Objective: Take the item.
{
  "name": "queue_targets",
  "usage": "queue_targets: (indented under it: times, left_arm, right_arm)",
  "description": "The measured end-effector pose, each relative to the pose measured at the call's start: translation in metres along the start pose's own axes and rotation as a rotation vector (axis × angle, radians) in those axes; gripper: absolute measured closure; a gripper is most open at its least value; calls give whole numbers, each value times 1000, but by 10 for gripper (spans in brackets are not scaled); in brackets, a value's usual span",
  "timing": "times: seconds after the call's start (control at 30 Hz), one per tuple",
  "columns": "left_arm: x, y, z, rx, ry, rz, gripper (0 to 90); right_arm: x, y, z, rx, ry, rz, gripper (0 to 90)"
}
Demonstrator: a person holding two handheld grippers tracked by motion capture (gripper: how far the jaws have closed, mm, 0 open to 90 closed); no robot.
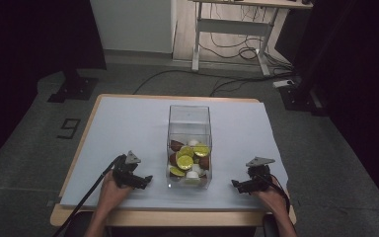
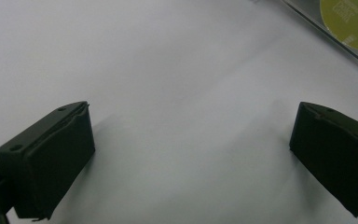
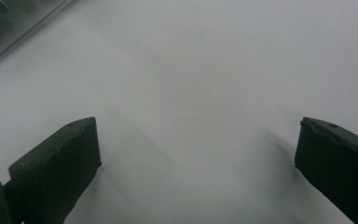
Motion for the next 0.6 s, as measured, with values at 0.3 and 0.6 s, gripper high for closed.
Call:
queue_targets:
  times: [0.3,0.6]
  left_arm:
    - [0,0,0,0,0,0,0]
    - [0,0,0,-1,-1,0,0]
  right_arm:
    - [-9,-15,-6,-11,-36,21,0]
    - [3,-33,-18,-33,-50,-39,0]
Point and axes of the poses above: each handheld gripper's, and its own axes: y roughly forward along the jaws, z roughly out of its underside, x roughly to its left, the point moved 5 cm from there along y, roughly forward along the jaws, and after that the axes turned 12 degrees about z, right-handed, at the moved point
